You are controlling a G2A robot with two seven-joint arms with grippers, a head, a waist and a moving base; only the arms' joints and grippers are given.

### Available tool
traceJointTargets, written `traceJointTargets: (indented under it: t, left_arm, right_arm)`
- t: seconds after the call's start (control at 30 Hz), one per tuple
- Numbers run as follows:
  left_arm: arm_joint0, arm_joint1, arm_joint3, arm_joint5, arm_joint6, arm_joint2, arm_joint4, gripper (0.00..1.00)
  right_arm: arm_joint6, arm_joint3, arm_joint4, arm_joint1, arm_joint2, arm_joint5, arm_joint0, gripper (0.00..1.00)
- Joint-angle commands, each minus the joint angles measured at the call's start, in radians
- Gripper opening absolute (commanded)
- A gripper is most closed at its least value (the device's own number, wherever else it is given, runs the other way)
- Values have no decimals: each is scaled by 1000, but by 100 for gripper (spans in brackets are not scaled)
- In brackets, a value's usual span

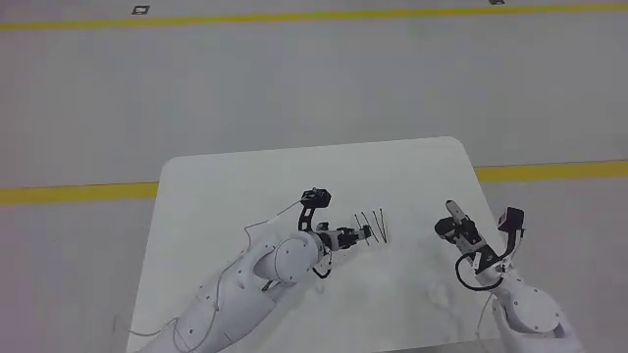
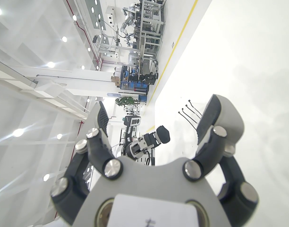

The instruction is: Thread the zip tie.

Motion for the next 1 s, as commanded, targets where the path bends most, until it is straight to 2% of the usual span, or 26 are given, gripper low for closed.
traceJointTargets:
  t: [0.0,0.03,0.1,0.17,0.47,0.57,0.73,0.8,0.9,0.97]
  left_arm:
    - [-25,-31,59,0,12,18,9,100]
    - [-40,-53,98,0,24,27,28,100]
    - [-53,-87,146,0,26,28,20,100]
    - [-65,-116,162,0,25,39,58,100]
    - [-65,-116,162,0,25,39,58,100]
    - [-72,-117,147,0,19,39,87,100]
    - [-91,-131,131,0,-88,13,164,100]
    - [-100,-141,140,0,-144,-1,216,100]
    - [-112,-166,148,0,-240,-28,310,100]
    - [-110,-190,153,0,-306,-56,373,100]
  right_arm:
    - [0,0,0,0,0,0,0,100]
    - [0,0,0,0,0,0,0,100]
    - [0,0,0,0,0,0,0,100]
    - [0,0,0,0,0,0,0,100]
    - [0,0,0,0,0,0,0,100]
    - [0,0,0,0,0,0,0,100]
    - [0,0,0,0,0,0,0,100]
    - [0,0,0,0,0,0,0,100]
    - [0,0,0,0,0,0,0,100]
    - [0,0,0,0,0,0,0,100]
